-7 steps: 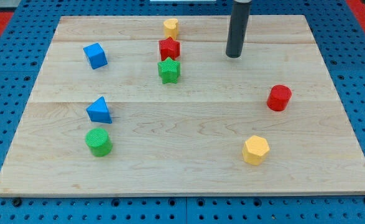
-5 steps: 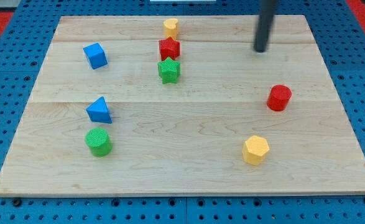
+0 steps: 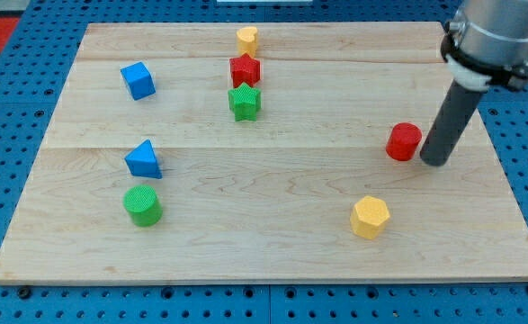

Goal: Move the yellow hexagon vertically below to the red circle

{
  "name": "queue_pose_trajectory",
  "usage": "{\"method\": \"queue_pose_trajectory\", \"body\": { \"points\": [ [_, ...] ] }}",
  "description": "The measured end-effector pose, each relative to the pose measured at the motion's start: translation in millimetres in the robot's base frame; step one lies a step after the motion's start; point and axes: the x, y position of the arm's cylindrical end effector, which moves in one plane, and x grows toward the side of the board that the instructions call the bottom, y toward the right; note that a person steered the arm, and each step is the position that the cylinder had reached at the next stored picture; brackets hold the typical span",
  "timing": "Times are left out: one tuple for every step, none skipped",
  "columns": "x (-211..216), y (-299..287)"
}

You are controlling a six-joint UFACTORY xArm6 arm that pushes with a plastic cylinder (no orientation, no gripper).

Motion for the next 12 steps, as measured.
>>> {"method": "queue_pose_trajectory", "body": {
  "points": [
    [3.9,-54.8],
    [11.5,-111.2],
    [42.2,-120.0],
    [68.4,-80.6],
    [64.0,-89.4],
    [98.8,-128.9],
    [104.7,-62.7],
    [97.6,-49.3],
    [113.6,-48.3],
    [135.5,-32.7],
    [121.7,-41.1],
    [118.2,-48.9]
  ]
}}
